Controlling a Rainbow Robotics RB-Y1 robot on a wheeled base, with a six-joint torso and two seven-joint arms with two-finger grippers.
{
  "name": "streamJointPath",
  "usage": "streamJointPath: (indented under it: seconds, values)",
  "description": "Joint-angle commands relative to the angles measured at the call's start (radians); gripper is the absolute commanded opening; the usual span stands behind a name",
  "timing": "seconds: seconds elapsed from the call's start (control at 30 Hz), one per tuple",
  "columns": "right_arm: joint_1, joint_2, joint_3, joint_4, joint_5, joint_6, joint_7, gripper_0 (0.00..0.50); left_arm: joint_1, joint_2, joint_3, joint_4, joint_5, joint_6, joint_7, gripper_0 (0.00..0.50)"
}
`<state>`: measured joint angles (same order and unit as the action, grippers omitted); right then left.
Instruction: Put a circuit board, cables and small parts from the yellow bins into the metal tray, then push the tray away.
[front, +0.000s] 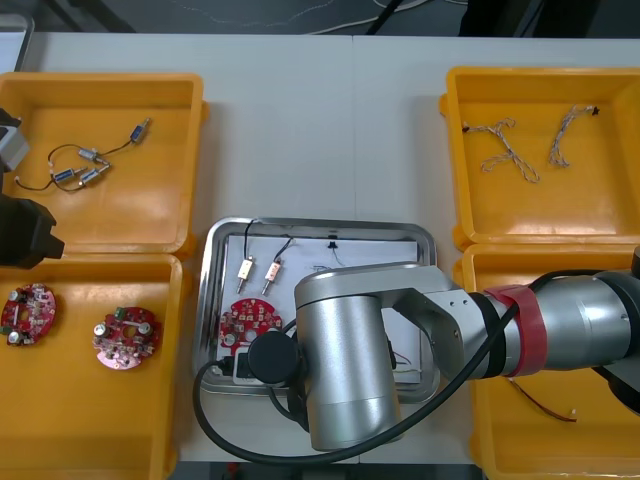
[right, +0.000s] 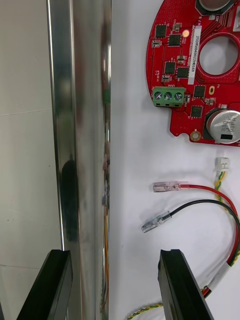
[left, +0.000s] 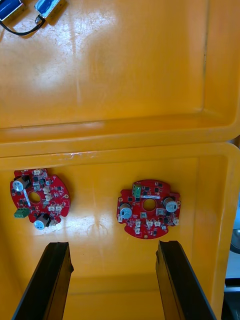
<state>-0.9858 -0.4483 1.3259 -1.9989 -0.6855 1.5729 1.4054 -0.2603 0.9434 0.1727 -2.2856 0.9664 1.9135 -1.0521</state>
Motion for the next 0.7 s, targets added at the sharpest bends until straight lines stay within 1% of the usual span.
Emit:
streamJointPath:
  seconds: [0.03, 0.4, 0.7]
  values:
    - [0.019, 0.002, 0.018, -0.035, 0.021, 0.01, -0.006, 0.5, 0.019, 0.044, 0.031, -0.026, -0.001, 0.006, -0.066, 0.5]
    - [0.062, 0.014, 0.018, -0.037, 0.043, 0.024, -0.009, 0.5, 0.019, 0.044, 0.031, -0.026, -0.001, 0.006, -0.066, 0.5]
    - [0.098, 0.025, 0.03, -0.035, 0.087, 0.032, -0.013, 0.5, 0.019, 0.044, 0.031, -0.026, -0.001, 0.006, -0.066, 0.5]
